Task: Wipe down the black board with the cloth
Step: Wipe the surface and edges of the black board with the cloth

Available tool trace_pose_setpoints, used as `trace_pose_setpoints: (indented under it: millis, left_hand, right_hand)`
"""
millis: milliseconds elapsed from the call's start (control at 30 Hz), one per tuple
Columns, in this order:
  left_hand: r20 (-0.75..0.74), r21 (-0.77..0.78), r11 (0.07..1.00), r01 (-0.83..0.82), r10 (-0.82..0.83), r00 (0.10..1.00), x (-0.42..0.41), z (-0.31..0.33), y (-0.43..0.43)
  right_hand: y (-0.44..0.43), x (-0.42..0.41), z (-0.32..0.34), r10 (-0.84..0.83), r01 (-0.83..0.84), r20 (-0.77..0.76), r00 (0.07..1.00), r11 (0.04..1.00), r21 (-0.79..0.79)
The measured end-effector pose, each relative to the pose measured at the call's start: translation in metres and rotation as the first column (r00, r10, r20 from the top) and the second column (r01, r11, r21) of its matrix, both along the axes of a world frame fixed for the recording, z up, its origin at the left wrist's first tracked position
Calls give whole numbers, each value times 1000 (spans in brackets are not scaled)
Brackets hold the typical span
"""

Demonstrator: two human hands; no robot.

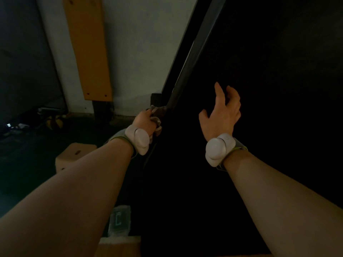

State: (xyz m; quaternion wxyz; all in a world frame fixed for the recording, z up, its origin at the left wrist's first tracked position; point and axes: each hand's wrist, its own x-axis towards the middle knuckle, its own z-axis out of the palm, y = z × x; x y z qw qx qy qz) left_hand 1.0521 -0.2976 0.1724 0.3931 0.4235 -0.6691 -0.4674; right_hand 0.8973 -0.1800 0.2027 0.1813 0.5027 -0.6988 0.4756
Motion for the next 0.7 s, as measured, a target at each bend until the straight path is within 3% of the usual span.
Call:
trace_pose_setpoints:
  millis: [33, 67, 167, 467, 567, 700]
  left_hand:
    - [51, -45, 999, -22, 24, 998, -1, -5, -3]
    - [192, -116, 992, -52, 73, 979, 4, -7, 0]
    - [300, -212, 966, -145, 205, 932, 6, -22, -4]
    - [366, -161, 971, -177, 226, 903, 24, -66, 3]
    - [413, -100, 984, -146, 175, 894, 28, -63, -2]
    - [418, -142, 983, -121, 170, 892, 30, -36, -10]
  right_hand:
    - [0, 0, -2, 3, -3, 4, 1000, 1000, 2]
    - [1, 1, -5, 5, -5, 6, 1000, 1000, 3]
    - [1, 3, -10, 14, -15, 13, 1000, 1000, 11]
    - [2, 7, -18, 29, -29, 1, 1000, 999, 20]
    - [1, 9, -21, 22, -21, -1, 1000, 999, 28]
    - [1, 11, -20, 27, -27, -3, 1000, 1000, 11]
